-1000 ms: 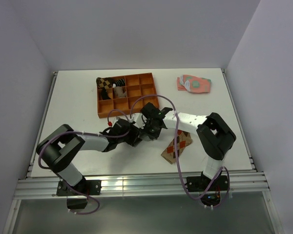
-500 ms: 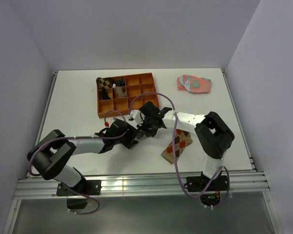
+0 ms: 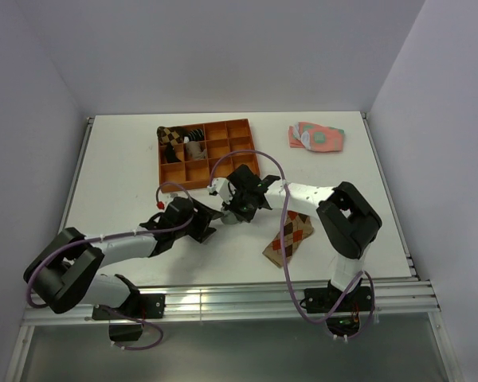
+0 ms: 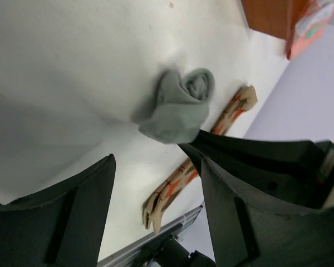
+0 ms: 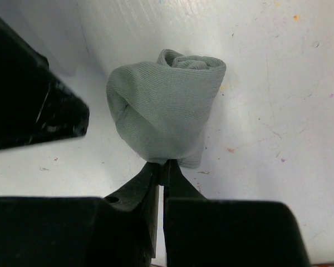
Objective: Roll the socks
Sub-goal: Pick up the sock at the center of the board.
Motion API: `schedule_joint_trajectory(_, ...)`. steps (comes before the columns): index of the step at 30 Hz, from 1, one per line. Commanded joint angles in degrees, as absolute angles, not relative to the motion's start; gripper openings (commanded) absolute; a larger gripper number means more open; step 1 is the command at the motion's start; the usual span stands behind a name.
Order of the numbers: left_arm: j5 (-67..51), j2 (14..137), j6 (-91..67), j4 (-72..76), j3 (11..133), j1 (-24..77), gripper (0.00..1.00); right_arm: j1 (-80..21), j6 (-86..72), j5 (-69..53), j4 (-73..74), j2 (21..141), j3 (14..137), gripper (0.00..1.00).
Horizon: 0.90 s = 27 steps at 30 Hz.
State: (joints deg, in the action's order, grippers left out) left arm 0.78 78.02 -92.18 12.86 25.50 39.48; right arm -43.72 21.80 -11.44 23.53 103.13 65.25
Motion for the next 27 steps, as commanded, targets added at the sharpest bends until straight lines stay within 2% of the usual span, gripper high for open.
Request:
schedule_joint_trajectory(1, 4.0, 76.3, -95.2, 15.3, 26.4, 41.6, 0.68, -43.3, 20.7, -11.2, 22.3, 103.3, 67.3, 0.00)
schedule_joint_trajectory(5, 6.6, 79.9, -97.4, 13.3, 30.5, 43.3, 0.67, -43.3, 20.6, -11.5, 22.4, 103.1, 67.4, 0.00)
schedule_joint_trajectory(20, 4.6, 91.8, -101.4, 23.1, 33.3, 44.1, 0.65, -43.3, 21.0, -11.9, 22.2, 102.7, 66.4, 0.00)
schedule_joint_trajectory(27, 4.8, 93.0, -97.1, 15.5, 38.2, 43.8, 0.66, -43.4, 21.0, -13.4, 23.2, 102.7, 67.1, 0.00)
